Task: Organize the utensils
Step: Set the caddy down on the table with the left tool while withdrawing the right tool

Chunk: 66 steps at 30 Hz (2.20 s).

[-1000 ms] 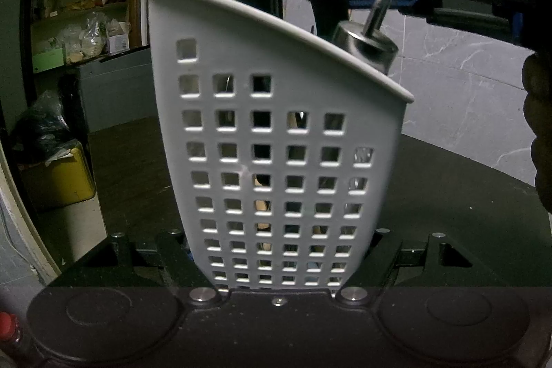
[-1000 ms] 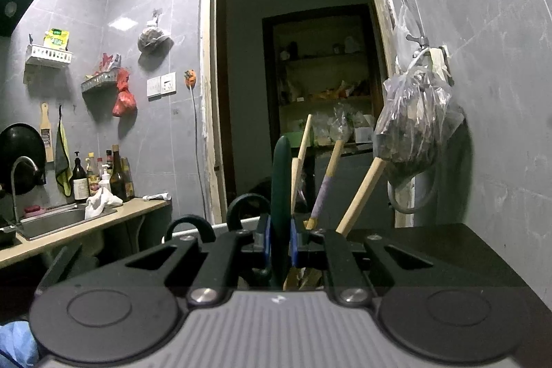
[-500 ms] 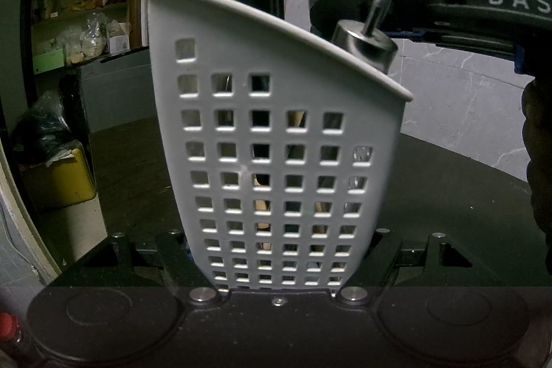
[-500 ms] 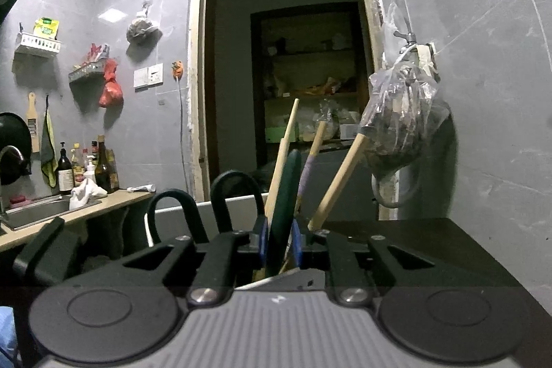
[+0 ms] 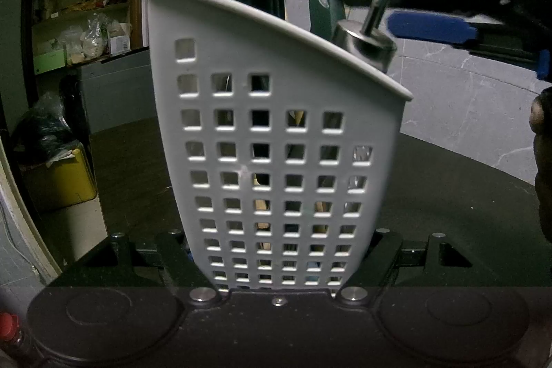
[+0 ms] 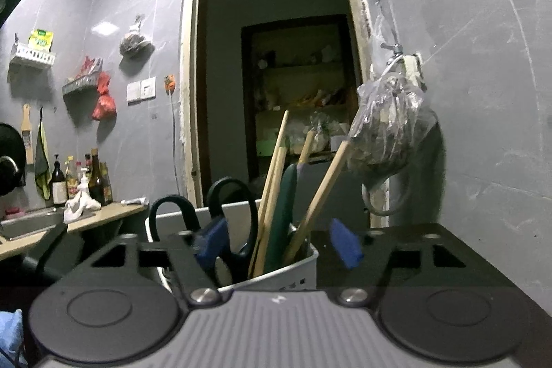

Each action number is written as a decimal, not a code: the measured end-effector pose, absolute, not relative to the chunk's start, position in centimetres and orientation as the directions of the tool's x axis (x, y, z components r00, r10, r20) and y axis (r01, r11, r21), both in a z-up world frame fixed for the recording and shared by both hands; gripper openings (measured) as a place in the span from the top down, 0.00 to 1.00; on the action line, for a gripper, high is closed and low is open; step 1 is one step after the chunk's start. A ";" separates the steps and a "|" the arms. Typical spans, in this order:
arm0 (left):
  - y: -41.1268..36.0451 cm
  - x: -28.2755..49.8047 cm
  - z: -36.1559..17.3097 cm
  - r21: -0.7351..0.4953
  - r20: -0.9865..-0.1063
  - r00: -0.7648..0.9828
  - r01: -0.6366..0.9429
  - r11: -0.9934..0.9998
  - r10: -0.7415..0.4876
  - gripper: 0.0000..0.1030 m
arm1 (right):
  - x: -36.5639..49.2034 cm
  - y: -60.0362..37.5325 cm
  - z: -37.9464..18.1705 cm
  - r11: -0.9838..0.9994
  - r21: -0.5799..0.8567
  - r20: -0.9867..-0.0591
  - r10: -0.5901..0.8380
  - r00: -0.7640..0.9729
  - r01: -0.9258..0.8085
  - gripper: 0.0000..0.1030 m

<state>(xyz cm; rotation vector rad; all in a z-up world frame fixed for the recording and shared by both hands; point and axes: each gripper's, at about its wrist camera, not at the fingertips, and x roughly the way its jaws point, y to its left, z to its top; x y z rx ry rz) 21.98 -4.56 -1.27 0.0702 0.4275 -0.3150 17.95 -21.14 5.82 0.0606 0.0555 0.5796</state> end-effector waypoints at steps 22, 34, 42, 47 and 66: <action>-4.9 20.3 -1.2 0.041 -0.375 0.876 0.342 0.939 -0.303 0.01 | 15.6 -24.5 4.3 0.859 0.202 0.023 0.475 0.879 -0.470 0.00; -3.6 16.4 -1.3 0.075 -0.333 0.893 0.344 0.936 -0.302 0.01 | 11.8 -25.7 2.7 0.877 0.265 0.038 0.406 0.913 -0.401 0.00; -1.2 11.3 -0.4 0.030 -0.261 0.919 0.315 0.949 -0.296 0.01 | 8.2 -25.9 2.3 0.898 0.267 0.036 0.352 0.935 -0.348 0.00; 0.5 7.7 0.9 -0.042 -0.243 0.926 0.287 0.957 -0.289 0.01 | 5.2 -25.7 1.8 0.919 0.262 -0.008 0.306 0.952 -0.293 0.00; 3.4 -4.8 1.4 -0.117 -0.289 0.949 0.097 0.988 -0.127 0.01 | -4.3 -22.7 1.4 0.978 0.108 -0.212 0.196 0.957 -0.176 0.00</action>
